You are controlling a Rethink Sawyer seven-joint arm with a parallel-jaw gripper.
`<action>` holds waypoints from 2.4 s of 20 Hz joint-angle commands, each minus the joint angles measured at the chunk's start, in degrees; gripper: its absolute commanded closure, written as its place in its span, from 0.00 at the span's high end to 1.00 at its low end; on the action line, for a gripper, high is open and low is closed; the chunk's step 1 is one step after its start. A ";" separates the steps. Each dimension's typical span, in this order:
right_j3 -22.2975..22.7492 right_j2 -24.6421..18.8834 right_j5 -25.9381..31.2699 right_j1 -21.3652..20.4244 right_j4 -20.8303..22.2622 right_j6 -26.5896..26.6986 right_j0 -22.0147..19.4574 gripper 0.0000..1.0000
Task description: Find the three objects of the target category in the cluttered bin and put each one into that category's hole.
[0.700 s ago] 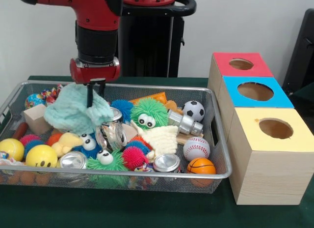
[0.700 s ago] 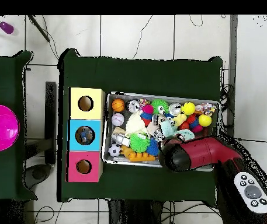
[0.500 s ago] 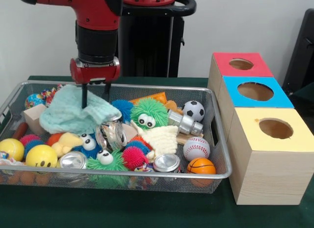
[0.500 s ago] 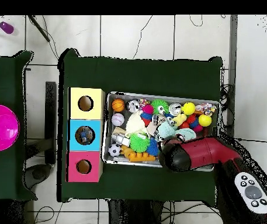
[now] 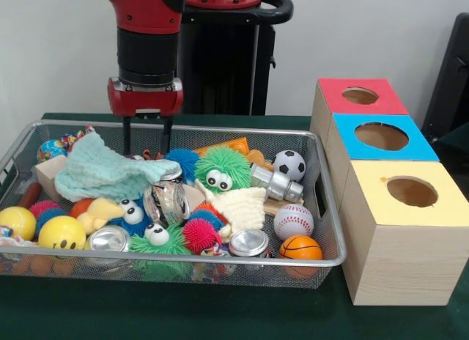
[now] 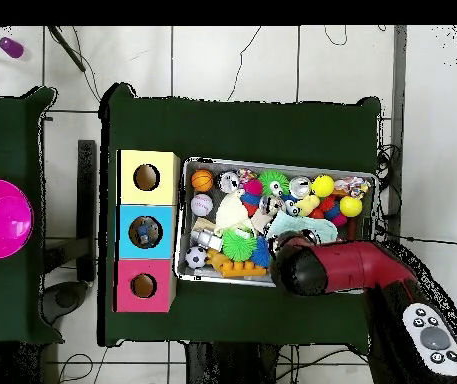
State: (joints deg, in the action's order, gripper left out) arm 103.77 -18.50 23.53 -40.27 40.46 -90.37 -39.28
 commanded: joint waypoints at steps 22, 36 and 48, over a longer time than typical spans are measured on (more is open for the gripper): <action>10.06 9.22 -46.55 0.90 10.18 -5.13 -3.21 1.00; 8.46 8.46 -47.97 1.79 13.13 -6.65 -3.31 1.00; 0.04 0.91 -41.80 8.76 22.94 -8.61 -8.65 1.00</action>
State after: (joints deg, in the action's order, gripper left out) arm 110.99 -10.02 -22.52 -35.99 57.85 -90.37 -45.56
